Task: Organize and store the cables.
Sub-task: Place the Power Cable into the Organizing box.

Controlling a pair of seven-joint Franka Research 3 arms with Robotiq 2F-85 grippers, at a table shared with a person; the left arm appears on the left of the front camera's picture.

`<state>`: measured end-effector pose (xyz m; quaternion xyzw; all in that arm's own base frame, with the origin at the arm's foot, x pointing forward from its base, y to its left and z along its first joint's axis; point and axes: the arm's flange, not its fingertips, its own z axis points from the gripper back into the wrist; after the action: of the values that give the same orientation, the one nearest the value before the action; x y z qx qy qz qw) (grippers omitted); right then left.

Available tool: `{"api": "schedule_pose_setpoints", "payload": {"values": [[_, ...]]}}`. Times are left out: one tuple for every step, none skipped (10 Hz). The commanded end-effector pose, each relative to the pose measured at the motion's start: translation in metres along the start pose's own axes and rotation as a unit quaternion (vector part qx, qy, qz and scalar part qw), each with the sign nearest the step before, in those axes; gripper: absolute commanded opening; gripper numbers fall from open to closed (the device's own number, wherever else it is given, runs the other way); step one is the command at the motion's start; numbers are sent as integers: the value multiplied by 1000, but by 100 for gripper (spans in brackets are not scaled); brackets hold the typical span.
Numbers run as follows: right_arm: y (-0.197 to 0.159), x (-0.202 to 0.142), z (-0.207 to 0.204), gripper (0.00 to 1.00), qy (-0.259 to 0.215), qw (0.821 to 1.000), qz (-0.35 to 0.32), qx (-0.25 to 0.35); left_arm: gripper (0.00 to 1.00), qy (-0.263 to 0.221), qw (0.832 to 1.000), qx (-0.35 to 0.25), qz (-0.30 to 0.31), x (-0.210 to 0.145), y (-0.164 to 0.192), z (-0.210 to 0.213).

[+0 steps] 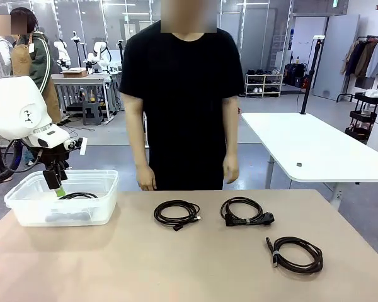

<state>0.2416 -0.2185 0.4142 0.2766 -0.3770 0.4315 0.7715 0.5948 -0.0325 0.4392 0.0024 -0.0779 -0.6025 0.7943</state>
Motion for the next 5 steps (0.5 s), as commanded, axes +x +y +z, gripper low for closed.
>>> {"api": "schedule_pose_setpoints", "payload": {"values": [[-1, -1, 2, 100, -8, 1000, 9, 0, 100, -1, 1000, 6, 3, -1, 2, 0], [-1, -1, 2, 100, -8, 1000, 9, 0, 100, -1, 1000, 6, 3, -1, 2, 0], [-1, -1, 2, 100, -8, 1000, 9, 0, 100, -1, 1000, 6, 3, -1, 2, 0], [-1, -1, 2, 100, -8, 1000, 9, 0, 100, -1, 1000, 6, 3, -1, 2, 0], [-1, -1, 2, 100, -8, 1000, 9, 0, 100, -1, 1000, 6, 3, -1, 2, 0]]}}
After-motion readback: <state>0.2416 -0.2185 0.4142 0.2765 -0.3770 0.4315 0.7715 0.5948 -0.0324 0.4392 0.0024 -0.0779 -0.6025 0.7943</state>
